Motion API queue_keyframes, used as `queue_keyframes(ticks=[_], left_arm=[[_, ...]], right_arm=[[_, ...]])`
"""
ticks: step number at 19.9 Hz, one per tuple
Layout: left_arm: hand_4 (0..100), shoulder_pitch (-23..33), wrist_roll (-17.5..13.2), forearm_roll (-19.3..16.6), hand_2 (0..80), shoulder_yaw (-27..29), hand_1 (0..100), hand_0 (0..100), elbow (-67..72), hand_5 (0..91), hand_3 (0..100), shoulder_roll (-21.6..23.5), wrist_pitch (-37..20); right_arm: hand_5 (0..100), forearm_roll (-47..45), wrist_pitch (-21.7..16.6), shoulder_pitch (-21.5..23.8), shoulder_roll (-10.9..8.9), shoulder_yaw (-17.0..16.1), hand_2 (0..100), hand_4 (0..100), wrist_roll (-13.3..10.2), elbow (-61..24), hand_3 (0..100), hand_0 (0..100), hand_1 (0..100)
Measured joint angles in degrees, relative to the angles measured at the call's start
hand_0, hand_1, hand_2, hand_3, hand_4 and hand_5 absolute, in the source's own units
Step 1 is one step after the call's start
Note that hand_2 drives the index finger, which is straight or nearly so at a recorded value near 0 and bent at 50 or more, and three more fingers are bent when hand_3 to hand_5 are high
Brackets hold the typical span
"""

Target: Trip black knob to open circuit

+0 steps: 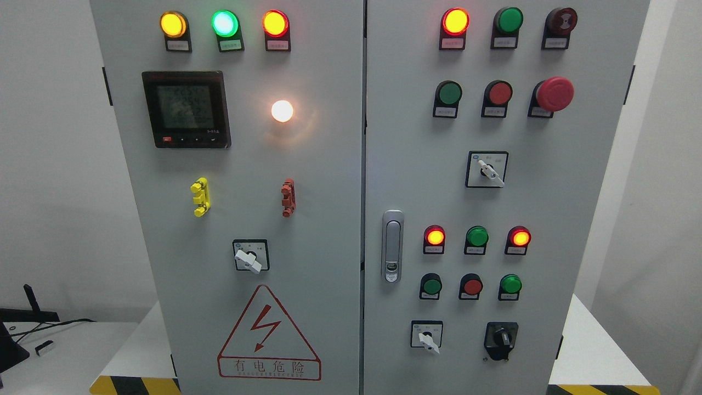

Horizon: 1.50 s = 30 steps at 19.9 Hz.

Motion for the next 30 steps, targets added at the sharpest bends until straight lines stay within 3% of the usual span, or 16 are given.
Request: queue_keyframes(ticks=[5,8,12,18,30], left_arm=[[0,0.0,0.0,0.0,0.0,0.0,39,12,0.0,0.0,0,0.0,0.0],[0,0.0,0.0,0.0,0.0,0.0,39,12,0.0,0.0,0,0.0,0.0],[0,0.0,0.0,0.0,0.0,0.0,39,12,0.0,0.0,0,0.0,0.0],[0,0.0,0.0,0.0,0.0,0.0,39,12,0.0,0.0,0,0.0,0.0],[0,0.0,0.0,0.0,0.0,0.0,39,12,0.0,0.0,0,0.0,0.0]], right_arm=[[100,3.9,10.5,-5.3,0.0,-0.6,33,94,-4.3,-2.9,81,27,71],[100,5.1,17.1,-8.8,0.0,-0.8,35,95,-5.3,-4.0,82,28,70],[100,6.1,22.7,-13.1,0.0,-0.8,35,95,-6.4,-5.1,82,32,69],[100,7.9,28.7,-18.4,0.0,-0.9,35,94,-7.2,-5.8,81,34,69],[100,8.6,35.4,-26.5,0.0,-0.4,37,94,-6.9,-4.7,82,38,66]])
